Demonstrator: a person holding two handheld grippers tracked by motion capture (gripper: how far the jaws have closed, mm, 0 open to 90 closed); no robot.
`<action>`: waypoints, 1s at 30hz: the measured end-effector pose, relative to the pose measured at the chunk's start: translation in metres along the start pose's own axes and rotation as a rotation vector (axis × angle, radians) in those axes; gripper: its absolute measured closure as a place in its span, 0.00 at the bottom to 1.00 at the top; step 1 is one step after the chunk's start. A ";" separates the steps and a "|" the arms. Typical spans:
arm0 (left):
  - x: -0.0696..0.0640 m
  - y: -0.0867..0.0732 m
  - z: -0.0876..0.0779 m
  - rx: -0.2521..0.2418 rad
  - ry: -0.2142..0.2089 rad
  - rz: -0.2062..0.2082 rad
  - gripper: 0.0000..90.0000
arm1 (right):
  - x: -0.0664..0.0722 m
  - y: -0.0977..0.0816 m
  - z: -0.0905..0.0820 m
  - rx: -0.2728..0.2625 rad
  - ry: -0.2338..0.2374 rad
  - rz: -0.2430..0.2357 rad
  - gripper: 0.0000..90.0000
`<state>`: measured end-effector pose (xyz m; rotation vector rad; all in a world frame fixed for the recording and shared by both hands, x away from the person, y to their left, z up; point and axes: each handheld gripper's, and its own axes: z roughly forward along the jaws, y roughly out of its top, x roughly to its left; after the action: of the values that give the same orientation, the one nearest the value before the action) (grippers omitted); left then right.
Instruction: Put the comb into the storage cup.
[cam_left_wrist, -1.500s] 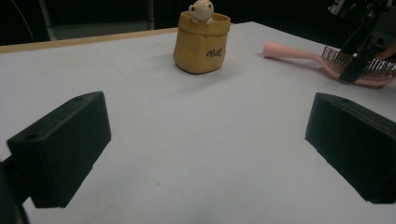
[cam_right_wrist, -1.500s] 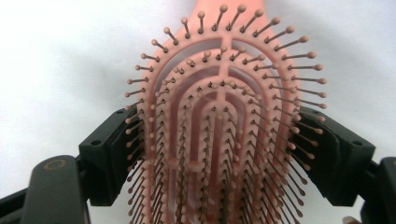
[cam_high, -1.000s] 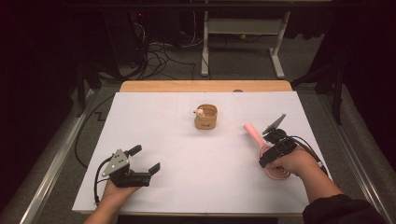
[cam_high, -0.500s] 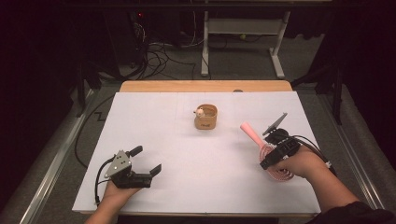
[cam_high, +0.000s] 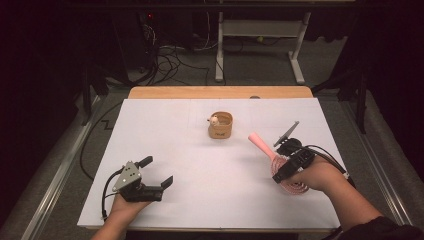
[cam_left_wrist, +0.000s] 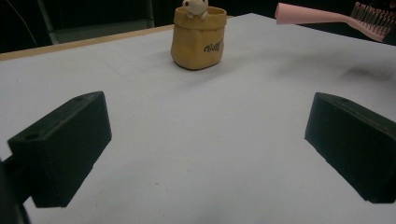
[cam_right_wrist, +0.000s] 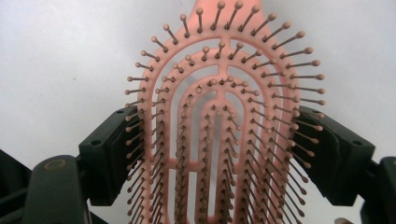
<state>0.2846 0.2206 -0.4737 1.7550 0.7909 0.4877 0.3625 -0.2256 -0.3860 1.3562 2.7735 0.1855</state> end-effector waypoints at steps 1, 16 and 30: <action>0.000 0.000 0.000 0.000 0.001 0.001 0.01 | 0.001 0.002 -0.001 -0.004 -0.001 -0.004 0.23; -0.001 0.027 0.004 -0.026 0.023 0.013 0.02 | 0.026 0.026 0.011 0.006 0.028 -0.096 0.23; -0.019 0.056 0.047 -0.051 -0.012 0.052 0.02 | 0.032 0.036 0.010 0.000 0.039 -0.144 0.23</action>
<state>0.3179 0.1658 -0.4345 1.7332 0.7199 0.5273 0.3717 -0.1774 -0.3914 1.1587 2.8886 0.2074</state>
